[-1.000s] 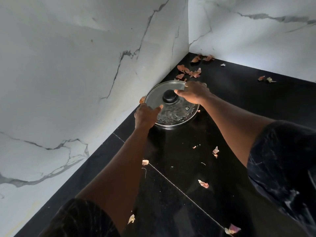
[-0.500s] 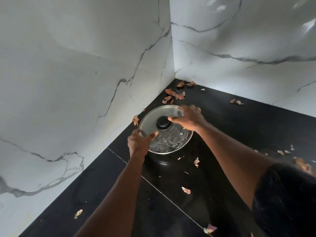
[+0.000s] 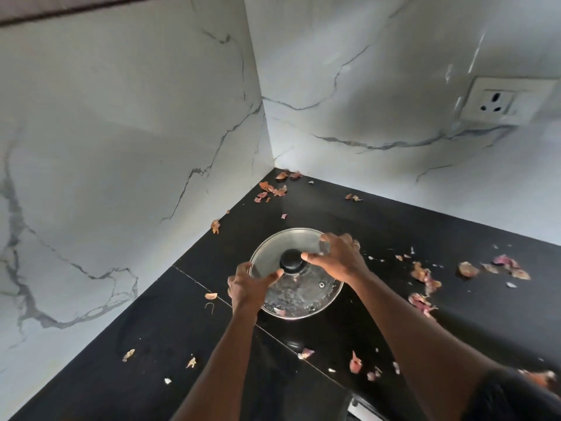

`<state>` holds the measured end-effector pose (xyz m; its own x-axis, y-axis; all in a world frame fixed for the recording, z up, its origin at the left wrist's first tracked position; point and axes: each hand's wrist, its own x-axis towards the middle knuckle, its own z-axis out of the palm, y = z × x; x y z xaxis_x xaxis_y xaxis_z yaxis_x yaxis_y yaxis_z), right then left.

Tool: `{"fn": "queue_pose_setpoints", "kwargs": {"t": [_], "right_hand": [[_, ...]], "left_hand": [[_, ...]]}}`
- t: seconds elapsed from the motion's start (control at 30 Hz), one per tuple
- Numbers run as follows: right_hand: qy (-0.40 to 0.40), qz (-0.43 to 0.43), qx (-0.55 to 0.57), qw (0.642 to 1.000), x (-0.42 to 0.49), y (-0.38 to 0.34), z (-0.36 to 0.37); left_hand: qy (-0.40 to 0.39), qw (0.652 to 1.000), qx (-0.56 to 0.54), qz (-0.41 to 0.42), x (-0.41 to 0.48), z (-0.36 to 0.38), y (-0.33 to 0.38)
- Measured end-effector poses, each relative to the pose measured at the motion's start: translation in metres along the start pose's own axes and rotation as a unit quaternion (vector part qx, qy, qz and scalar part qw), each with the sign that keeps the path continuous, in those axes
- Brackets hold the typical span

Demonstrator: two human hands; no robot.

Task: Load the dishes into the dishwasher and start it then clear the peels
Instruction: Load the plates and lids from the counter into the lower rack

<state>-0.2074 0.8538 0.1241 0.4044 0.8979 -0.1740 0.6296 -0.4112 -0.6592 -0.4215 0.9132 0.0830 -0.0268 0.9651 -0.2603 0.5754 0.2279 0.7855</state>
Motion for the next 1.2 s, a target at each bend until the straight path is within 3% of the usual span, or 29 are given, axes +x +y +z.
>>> {"fn": "queue_pose_setpoints", "kwargs": {"t": [0.33, 0.6, 0.9, 1.2], "right_hand": [[0.045, 0.049, 0.044, 0.997, -0.111, 0.078, -0.055], [0.140, 0.114, 0.129, 0.975, -0.205, 0.139, -0.107], [0.264, 0.240, 0.123, 0.926, -0.332, 0.208, -0.120], [0.361, 0.339, 0.126, 0.860, -0.454, 0.245, -0.106]], "left_hand": [[-0.043, 0.996, 0.047, 0.065, -0.115, 0.037, 0.023], [-0.176, 0.970, 0.050, 0.158, -0.178, 0.088, 0.048], [-0.347, 0.885, 0.109, 0.291, -0.259, 0.157, 0.065], [-0.457, 0.796, 0.142, 0.371, -0.345, 0.215, 0.050]]}}
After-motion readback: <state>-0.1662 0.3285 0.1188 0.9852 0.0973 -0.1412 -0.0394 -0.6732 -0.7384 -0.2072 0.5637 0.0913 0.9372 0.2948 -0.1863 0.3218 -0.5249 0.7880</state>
